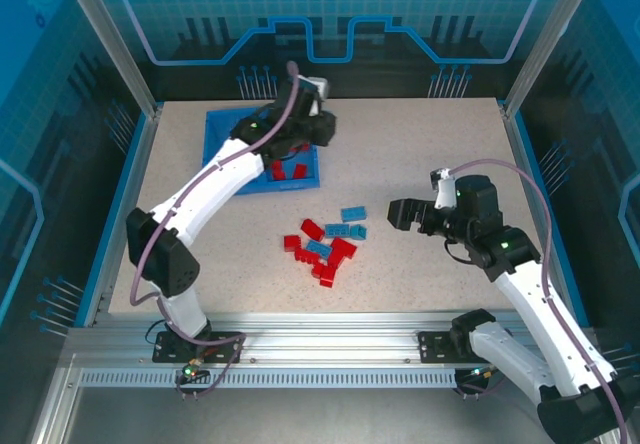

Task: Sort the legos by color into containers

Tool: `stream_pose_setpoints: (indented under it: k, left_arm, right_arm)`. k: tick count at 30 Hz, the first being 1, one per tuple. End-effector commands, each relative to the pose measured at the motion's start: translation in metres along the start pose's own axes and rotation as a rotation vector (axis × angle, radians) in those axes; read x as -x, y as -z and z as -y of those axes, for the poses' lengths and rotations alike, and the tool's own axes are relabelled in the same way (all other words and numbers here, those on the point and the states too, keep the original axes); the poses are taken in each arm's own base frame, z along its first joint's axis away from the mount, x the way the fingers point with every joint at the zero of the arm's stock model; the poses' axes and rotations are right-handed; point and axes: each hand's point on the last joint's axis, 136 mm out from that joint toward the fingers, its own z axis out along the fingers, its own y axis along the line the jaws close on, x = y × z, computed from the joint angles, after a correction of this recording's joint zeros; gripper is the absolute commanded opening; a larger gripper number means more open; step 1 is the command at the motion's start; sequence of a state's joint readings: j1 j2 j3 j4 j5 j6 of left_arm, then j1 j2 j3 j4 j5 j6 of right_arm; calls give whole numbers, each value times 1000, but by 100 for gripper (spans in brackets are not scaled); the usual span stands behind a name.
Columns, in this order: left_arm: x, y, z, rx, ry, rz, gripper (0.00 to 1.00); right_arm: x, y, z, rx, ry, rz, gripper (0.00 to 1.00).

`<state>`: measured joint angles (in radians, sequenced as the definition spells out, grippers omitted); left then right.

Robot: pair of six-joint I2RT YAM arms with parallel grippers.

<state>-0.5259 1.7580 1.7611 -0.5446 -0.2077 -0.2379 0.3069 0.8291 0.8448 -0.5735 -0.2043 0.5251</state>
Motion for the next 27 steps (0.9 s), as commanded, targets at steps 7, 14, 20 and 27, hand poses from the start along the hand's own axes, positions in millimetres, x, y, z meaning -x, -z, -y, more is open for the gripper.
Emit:
stream_pose_setpoints:
  k: [7,14,20,27]
  left_arm:
    - [-42,-2,-172,391,204,-62,30]
    - [-96,-36,-248,512,328,-237,31]
    - [-116,-73,-259,500,351,-311,38]
    - [-105,-72,-260,497,341,-285,54]
  right_arm:
    - [9,-1,-16,49,5,11,100]
    - [16,0,-25,58,15,17,100]
    - [15,2,-30,58,28,12,100]
    - [11,1,-28,40,36,0,100]
